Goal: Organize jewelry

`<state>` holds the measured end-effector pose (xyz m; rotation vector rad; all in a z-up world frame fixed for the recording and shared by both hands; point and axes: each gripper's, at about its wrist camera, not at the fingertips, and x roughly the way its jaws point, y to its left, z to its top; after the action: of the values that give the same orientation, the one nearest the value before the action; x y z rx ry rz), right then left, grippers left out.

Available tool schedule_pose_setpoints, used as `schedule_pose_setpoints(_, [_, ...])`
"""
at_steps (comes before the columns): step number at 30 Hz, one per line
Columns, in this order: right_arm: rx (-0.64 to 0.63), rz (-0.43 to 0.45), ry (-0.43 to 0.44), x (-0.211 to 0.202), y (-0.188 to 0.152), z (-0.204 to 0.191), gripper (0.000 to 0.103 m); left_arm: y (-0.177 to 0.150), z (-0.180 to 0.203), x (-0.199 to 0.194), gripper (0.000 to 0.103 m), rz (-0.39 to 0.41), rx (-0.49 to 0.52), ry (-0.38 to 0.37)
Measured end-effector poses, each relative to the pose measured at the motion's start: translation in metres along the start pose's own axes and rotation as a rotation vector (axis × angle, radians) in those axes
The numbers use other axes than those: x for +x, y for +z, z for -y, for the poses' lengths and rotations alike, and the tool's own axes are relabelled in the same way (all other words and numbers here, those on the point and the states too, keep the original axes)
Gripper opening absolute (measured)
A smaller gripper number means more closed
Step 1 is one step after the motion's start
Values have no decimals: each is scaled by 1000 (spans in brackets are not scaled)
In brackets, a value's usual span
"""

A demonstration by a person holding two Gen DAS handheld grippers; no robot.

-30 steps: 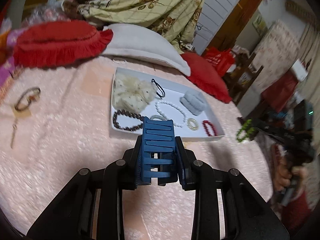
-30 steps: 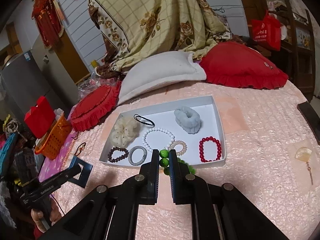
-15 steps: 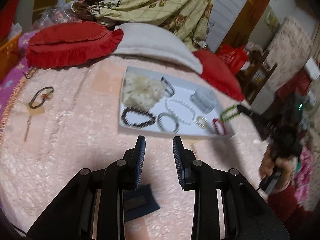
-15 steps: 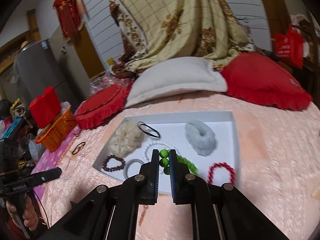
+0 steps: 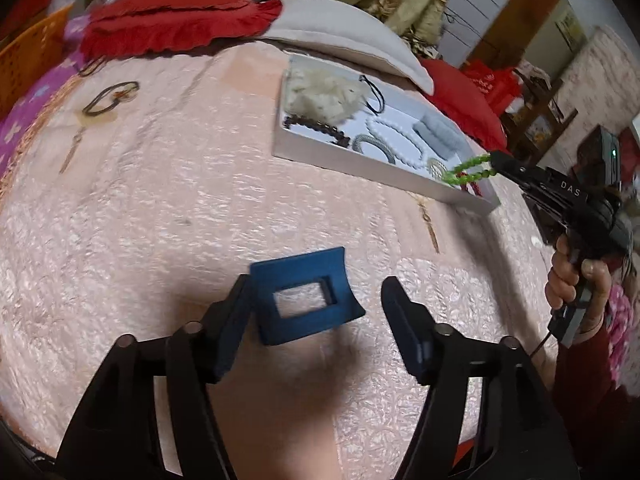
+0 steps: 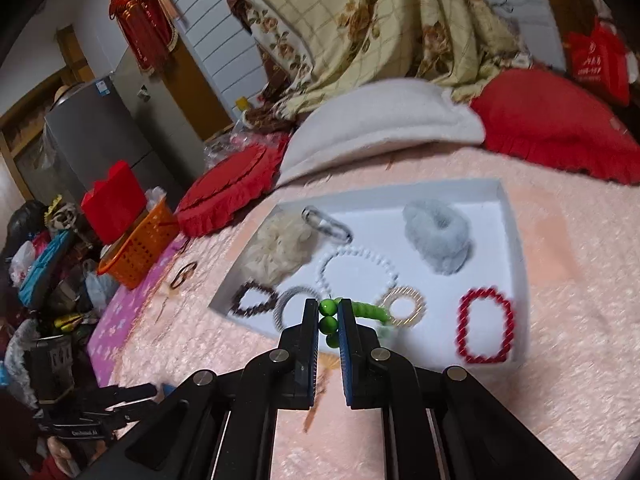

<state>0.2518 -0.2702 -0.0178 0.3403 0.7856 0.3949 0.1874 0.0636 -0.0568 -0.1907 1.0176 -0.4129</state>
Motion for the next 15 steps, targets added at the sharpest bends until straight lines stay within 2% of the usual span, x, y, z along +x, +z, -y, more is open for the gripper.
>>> schedule_pose_setpoints(4, [-11, -74, 55, 6, -14, -8, 9, -2, 10, 9, 68, 9, 29, 35])
schedule_pose_setpoints(8, [50, -140, 85, 9, -29, 0, 9, -2, 17, 12, 69, 15, 63, 71])
schedule_pose_setpoints(11, [96, -167, 40, 13, -41, 12, 9, -3, 20, 15, 69, 18, 84, 91])
schedule_pose_setpoints(13, [81, -170, -39, 17, -46, 17, 11, -3, 20, 15, 69, 16, 80, 94])
schedule_pose_setpoints(15, [67, -172, -69, 21, -47, 20, 25, -2, 19, 14, 69, 13, 68, 90])
